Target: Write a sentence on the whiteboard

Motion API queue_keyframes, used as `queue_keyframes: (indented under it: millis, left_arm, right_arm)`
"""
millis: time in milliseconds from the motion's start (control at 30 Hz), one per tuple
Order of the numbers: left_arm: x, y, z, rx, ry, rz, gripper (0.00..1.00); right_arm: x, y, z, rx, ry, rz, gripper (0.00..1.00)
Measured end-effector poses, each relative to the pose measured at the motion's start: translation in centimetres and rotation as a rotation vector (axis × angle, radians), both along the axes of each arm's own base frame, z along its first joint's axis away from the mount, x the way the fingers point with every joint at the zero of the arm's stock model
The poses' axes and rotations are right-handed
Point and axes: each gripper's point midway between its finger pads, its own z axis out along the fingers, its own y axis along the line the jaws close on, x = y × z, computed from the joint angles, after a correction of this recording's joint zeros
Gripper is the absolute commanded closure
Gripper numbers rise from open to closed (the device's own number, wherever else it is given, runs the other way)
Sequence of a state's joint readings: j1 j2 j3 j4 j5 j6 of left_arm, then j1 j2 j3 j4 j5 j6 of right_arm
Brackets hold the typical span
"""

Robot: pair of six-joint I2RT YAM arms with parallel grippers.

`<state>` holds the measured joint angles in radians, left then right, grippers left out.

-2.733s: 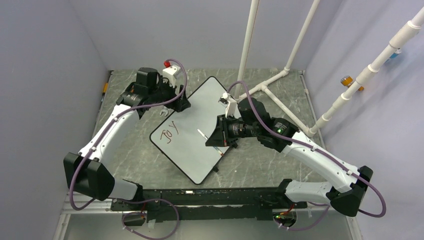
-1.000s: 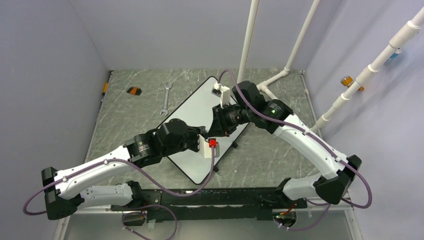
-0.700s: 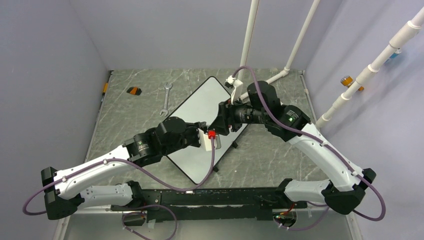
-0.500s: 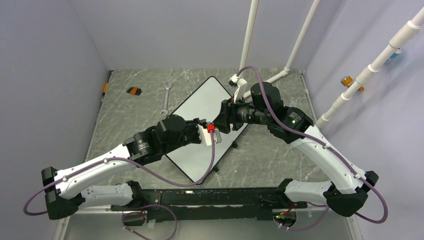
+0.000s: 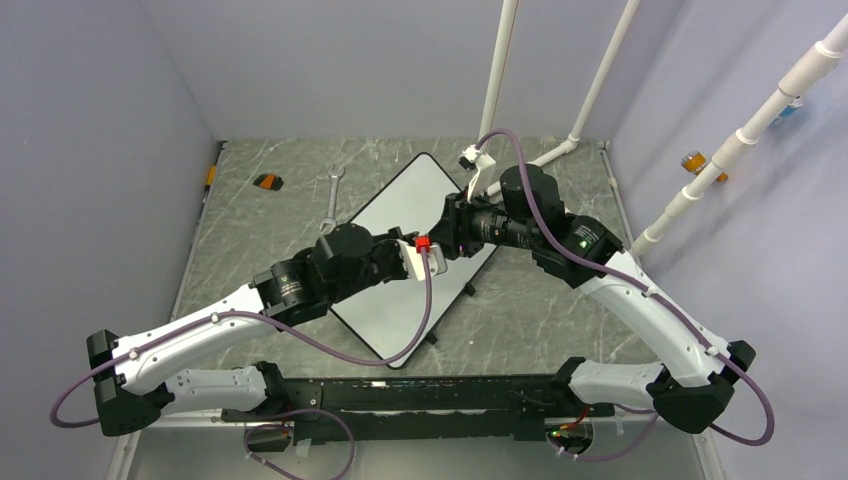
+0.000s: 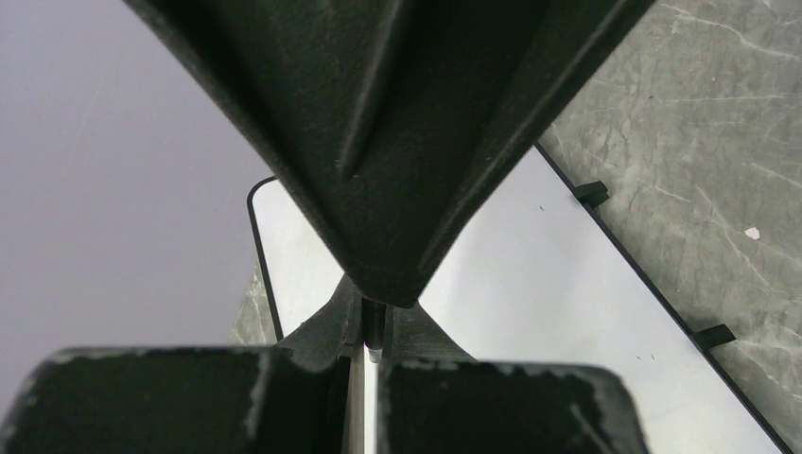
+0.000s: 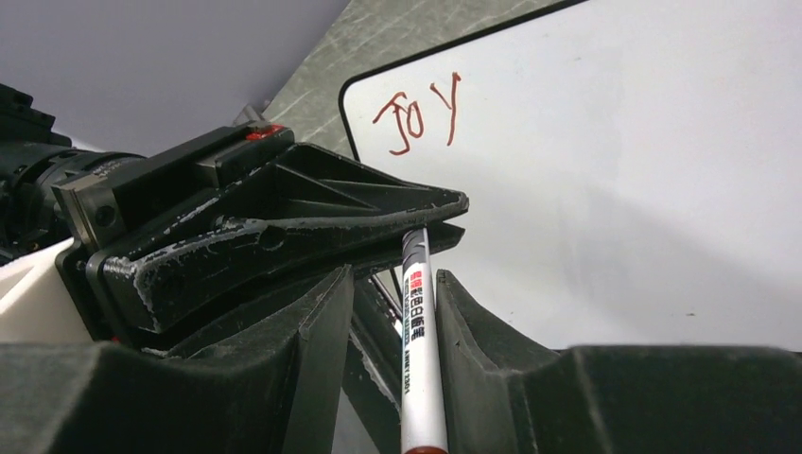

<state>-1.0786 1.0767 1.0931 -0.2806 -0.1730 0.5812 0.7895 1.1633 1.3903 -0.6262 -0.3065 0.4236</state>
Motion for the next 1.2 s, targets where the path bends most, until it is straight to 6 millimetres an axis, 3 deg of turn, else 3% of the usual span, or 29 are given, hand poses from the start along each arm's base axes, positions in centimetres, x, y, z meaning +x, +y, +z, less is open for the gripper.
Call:
queue_keyframes:
  millis: [100,300,533,633,800,967,1000,1200]
  left_arm:
    - [0.0,-0.2,0.0,-0.005,0.002,-0.005,1.00]
    - [-0.2,-0.3,0.0,-0.007,0.004,-0.015,1.00]
    - [0.1,0.1,-0.1,0.003,0.004,0.003,1.00]
    - [0.2,0.1,-0.2,0.006,0.002,0.005,1.00]
    - [0.2,0.1,-0.1,0.009,-0.003,0.003,1.00]
    - [0.2,0.2,-0.2,0.015,-0.004,0.002,1.00]
    - [0.2,0.2,-0.2,0.017,-0.004,0.001,0.98]
    - [-0.1,0.2,-0.3,0.024,-0.003,-0.012,0.42]
  right_arm:
    - [0.3,0.1,0.2,0.005,-0.007,-0.014,0.61]
    - [0.8,0.4,0.0,0.009,-0.006,-0.022,0.72]
    - [0.9,0.7,-0.5,0.001,0.010,-0.015,0.74]
    - [1.0,0.7,-0.5,0.000,0.010,-0.015,0.79]
    - [1.1,0.7,-0.6,-0.002,0.011,-0.019,1.00]
    - [1.1,0.7,-0.7,-0.003,0.015,-0.017,1.00]
    - [1.1,0.7,-0.7,-0.003,0.015,-0.016,1.00]
    - [1.1,0.7,-1.1,-0.011,0.019,-0.021,1.00]
